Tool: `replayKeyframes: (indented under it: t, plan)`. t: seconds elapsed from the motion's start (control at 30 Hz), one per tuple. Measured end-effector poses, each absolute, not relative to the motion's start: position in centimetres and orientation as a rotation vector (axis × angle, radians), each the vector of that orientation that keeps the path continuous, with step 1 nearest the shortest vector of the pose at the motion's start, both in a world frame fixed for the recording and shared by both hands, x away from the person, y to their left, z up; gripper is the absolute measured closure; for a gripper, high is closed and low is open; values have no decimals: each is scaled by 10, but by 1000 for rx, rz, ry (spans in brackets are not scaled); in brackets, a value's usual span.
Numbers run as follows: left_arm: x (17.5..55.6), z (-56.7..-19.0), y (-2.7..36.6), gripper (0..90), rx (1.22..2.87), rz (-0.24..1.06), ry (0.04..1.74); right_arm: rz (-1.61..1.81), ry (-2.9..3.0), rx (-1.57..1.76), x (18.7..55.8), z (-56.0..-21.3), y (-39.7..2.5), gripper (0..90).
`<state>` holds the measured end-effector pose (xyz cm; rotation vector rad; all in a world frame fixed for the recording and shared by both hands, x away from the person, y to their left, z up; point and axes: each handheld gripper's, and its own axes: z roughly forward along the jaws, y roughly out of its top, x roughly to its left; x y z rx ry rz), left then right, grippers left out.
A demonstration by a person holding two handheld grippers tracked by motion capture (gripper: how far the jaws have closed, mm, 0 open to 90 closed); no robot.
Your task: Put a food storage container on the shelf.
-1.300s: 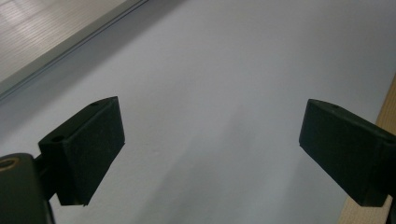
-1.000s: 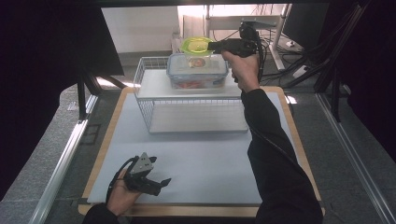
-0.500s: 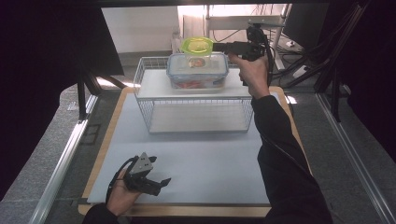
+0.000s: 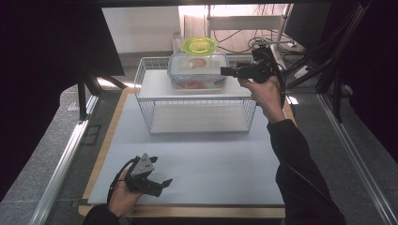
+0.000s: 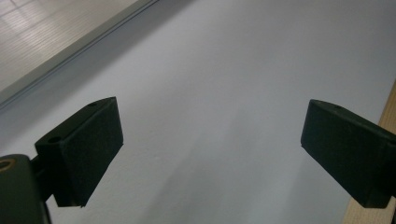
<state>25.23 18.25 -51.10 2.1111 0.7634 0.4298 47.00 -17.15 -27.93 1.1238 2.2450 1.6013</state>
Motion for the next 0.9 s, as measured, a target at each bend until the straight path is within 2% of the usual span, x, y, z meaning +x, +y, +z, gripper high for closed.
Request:
replayKeyframes:
  t: [0.43, 0.9]
  plan:
    - [252, -512, 180, 53, 2114, 435, 754, 1487, 2258, 968, 427, -305, -180, 43]
    - [250, -512, 178, 54, 2115, 440, 723, 1530, 2257, 913, 399, -333, -192, 39]
